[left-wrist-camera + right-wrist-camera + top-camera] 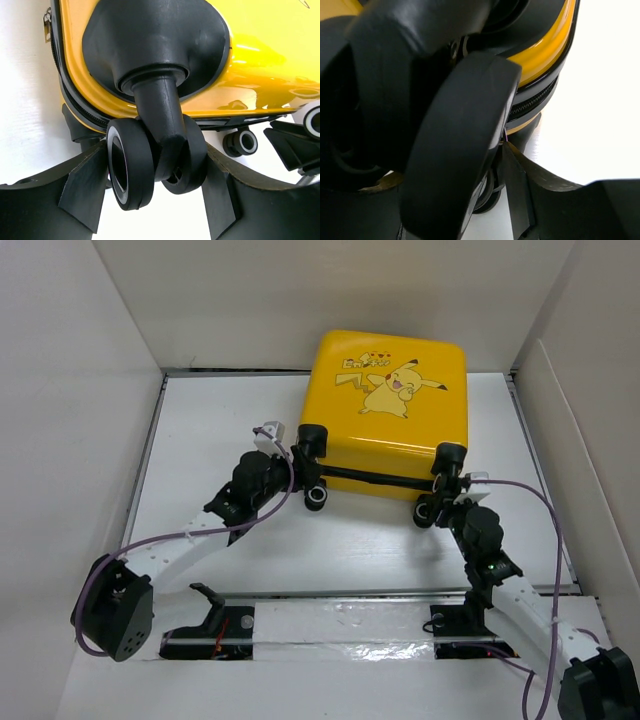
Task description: Pack the luggage
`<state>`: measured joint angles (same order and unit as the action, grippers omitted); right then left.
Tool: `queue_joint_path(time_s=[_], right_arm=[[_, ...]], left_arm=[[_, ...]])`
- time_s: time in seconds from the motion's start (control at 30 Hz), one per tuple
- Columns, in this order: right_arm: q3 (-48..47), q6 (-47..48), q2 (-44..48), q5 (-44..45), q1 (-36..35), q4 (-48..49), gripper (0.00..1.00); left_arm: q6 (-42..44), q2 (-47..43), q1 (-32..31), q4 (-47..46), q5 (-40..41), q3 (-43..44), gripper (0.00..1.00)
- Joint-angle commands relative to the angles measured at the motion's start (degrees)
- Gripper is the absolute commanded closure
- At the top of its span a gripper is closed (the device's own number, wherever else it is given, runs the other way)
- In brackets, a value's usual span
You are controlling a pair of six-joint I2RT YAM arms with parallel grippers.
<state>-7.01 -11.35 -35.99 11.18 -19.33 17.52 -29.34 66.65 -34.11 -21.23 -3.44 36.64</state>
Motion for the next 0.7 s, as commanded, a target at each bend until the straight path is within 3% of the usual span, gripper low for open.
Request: queue_joint_path(time_s=[0.0,0.23,0.43,0.53,0.6,0.67], right_arm=[[-3.45,2.21,0.04,3.51,2.97,6.3,0.45],[-3.63,2.65,-4.96,-3.61,8.16,10.42,0.4],[-2.22,6.6,-8.48,-8.54,8.87,23.43,0.4],[-1.26,7.31,-9.44,-7.84,8.87,29.04,0.58],[-1.78,7.75,-10.76,-7.58,8.87,31.6,0.77],[-2.05,7.93,-13.3,-7.58,8.87,34.15,0.85]], left_arm=[[-2.21,-4.34,-0.43,-6.27,-2.63,-0.69,1.0],[-4.85,-6.44,-0.43,-9.79,-1.39,-2.45,1.0],[-4.58,-7.59,-0.43,-9.79,-0.78,-3.24,1.0],[-5.02,-7.15,-0.43,-10.84,-1.65,-3.86,1.0],[-5.29,-6.54,-0.43,-11.63,-2.09,-4.3,1.0],[-5.55,-6.01,-0.43,-11.99,-2.62,-4.65,1.0]])
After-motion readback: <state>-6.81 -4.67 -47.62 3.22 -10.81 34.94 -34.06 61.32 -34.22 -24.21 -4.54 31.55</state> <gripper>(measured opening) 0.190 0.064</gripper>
